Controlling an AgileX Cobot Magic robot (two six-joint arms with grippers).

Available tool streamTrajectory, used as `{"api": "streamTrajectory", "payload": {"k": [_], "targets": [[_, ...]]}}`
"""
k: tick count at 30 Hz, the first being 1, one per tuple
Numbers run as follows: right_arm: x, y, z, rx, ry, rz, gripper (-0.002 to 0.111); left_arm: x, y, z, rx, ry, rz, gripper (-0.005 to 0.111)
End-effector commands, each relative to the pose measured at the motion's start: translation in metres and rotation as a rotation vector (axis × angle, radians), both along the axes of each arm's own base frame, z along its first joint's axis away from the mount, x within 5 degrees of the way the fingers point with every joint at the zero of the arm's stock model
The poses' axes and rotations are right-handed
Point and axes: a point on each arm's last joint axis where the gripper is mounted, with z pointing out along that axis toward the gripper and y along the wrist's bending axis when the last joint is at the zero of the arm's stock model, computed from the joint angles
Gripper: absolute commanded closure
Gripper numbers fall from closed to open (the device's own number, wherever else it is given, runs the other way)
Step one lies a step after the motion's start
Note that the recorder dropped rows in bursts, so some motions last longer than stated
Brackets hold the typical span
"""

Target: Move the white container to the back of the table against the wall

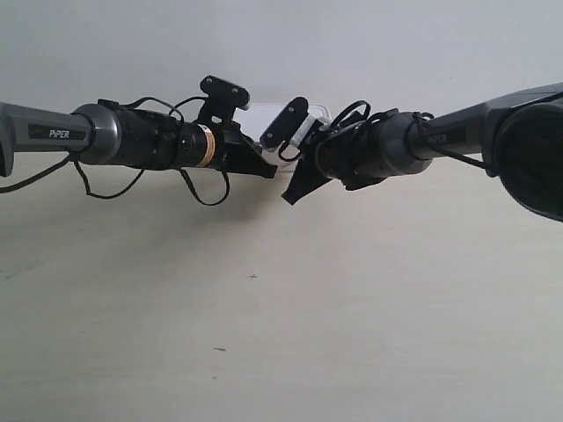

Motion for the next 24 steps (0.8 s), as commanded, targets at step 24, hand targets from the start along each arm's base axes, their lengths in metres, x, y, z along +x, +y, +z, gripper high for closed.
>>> {"api": "streamTrajectory", "payload": {"k": [24], "targets": [[0.02,0.003,0.0,0.036,-0.036,0.014,0.108,0.014,0.008,-0.006,0.036,-0.034,0.007,0.107]]}}
